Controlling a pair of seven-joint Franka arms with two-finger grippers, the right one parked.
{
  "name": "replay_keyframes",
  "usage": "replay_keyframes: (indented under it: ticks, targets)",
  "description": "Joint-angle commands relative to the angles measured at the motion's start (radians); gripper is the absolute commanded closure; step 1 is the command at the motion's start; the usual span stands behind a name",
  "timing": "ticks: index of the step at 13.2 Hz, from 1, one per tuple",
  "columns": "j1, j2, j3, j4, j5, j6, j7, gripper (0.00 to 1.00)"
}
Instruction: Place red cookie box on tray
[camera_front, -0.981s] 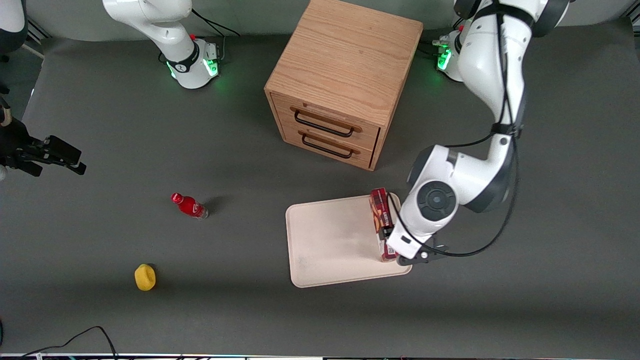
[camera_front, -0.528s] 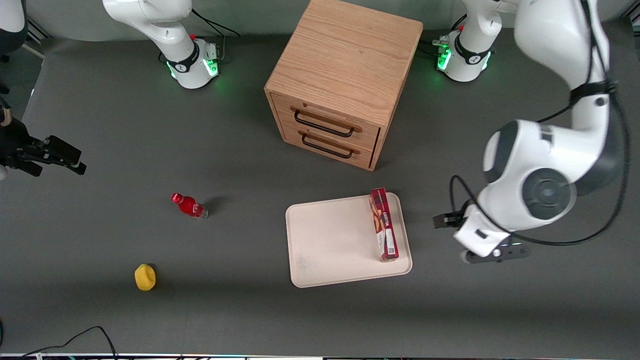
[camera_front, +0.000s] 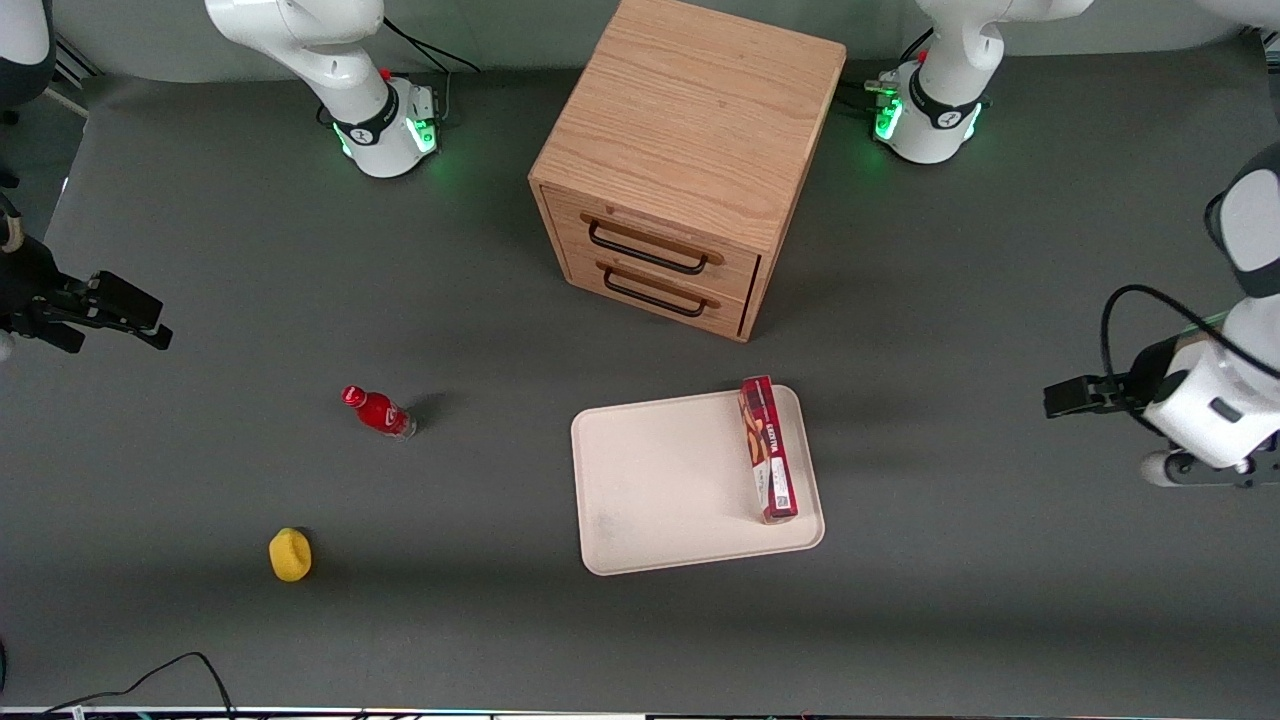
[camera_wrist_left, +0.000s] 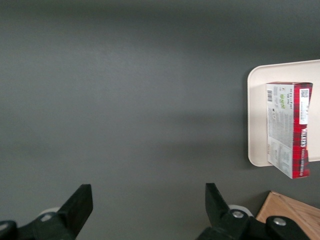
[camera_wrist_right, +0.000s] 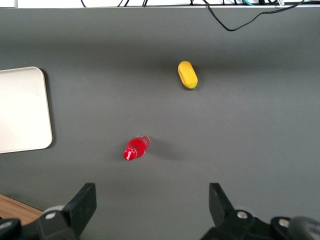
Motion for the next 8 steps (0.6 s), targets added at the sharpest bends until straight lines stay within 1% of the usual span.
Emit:
replay_keyframes:
  ticks: [1, 2, 4, 6, 8]
  targets:
    - [0.026, -0.216, -0.006, -0.365, -0.004, 0.217, 0.042, 0.00]
    - [0.035, -0.245, -0.007, -0.413, -0.003, 0.237, 0.056, 0.00]
    - [0.043, -0.281, -0.007, -0.411, 0.026, 0.203, 0.061, 0.00]
    - [0.055, -0.301, -0.007, -0.376, 0.026, 0.161, 0.061, 0.00]
    - [0.053, -0.301, -0.007, -0.305, 0.040, 0.089, 0.061, 0.00]
